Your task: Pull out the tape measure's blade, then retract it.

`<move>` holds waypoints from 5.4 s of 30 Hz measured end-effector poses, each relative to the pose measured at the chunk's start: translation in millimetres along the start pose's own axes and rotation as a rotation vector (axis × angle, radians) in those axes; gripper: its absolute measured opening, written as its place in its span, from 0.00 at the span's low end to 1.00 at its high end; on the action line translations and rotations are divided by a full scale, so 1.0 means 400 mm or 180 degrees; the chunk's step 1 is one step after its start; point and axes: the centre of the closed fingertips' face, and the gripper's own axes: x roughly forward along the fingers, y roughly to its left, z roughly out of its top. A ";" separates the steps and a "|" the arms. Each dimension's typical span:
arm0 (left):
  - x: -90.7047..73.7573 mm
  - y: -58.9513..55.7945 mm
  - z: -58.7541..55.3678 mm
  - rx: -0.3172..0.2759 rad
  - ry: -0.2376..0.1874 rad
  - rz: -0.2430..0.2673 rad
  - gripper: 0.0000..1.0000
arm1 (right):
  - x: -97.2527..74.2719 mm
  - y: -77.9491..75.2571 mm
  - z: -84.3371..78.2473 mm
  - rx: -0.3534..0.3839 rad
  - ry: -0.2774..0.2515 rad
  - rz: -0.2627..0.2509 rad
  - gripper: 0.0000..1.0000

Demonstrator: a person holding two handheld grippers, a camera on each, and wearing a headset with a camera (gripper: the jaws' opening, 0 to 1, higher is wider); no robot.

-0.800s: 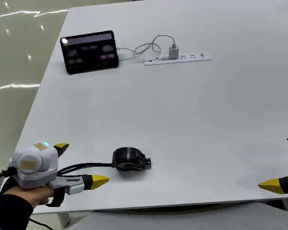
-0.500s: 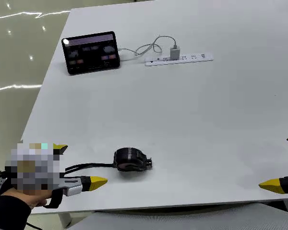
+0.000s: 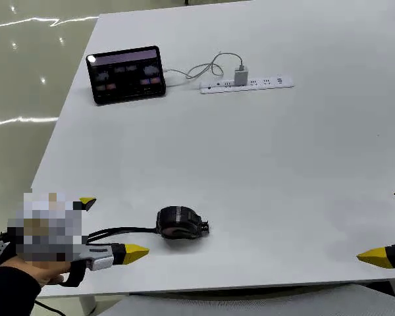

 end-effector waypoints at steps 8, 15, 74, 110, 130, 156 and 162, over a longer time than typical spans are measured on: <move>0.003 0.002 0.013 0.0107 0.0036 -0.0084 1.00 | 0.022 0.017 0.041 -0.0158 -0.0110 0.0104 0.98; 0.038 -0.007 0.026 0.0459 0.0203 -0.0281 1.00 | 0.068 0.054 0.089 -0.0331 -0.0165 0.0340 0.96; 0.277 -0.199 0.006 0.2273 0.1175 -0.1326 0.32 | 0.476 0.411 0.327 -0.1467 -0.0275 0.1552 0.60; 0.273 -0.193 0.012 0.2057 0.1078 -0.1407 0.32 | 0.561 0.463 0.288 -0.1633 0.0058 0.1642 0.08; 0.278 -0.196 0.014 0.1984 0.1028 -0.1368 0.32 | 0.574 0.464 0.294 -0.1507 0.0089 0.1666 0.22; 0.270 -0.189 0.012 0.1963 0.1045 -0.1324 0.32 | 0.572 0.463 0.292 -0.1512 0.0154 0.1659 0.11; 0.270 -0.189 0.012 0.1963 0.1051 -0.1329 0.32 | 0.565 0.456 0.288 -0.1503 0.0165 0.1649 0.11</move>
